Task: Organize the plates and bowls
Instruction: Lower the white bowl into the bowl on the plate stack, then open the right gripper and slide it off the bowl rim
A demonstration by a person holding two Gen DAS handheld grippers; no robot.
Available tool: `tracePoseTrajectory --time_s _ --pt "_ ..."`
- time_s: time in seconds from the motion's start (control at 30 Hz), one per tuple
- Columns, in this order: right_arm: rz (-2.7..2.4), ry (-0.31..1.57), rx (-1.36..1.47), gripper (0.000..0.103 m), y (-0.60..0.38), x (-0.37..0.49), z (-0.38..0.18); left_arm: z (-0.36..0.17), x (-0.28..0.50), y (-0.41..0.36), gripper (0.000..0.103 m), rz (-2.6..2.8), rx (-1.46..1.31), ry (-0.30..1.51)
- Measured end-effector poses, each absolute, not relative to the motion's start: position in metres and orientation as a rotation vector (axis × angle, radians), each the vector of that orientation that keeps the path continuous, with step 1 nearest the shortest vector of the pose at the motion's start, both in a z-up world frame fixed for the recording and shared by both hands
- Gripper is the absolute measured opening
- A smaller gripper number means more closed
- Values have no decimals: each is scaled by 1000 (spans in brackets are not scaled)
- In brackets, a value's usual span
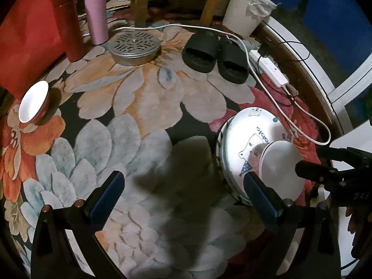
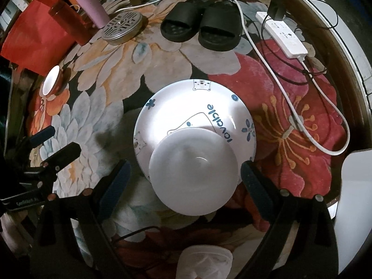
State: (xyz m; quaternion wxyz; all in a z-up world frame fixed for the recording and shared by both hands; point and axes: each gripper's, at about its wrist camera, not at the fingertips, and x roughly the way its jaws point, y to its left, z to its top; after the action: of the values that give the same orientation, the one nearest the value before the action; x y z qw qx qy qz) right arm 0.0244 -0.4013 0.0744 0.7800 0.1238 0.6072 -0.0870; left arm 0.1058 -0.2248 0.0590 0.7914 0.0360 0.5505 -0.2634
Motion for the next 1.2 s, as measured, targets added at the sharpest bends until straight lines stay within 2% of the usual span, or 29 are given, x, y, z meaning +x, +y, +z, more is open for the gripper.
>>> tracePoseTrajectory --time_s 1.2 --pt "-158 1330 201 96 -364 37 68 49 117 -158 102 -458 13 1194"
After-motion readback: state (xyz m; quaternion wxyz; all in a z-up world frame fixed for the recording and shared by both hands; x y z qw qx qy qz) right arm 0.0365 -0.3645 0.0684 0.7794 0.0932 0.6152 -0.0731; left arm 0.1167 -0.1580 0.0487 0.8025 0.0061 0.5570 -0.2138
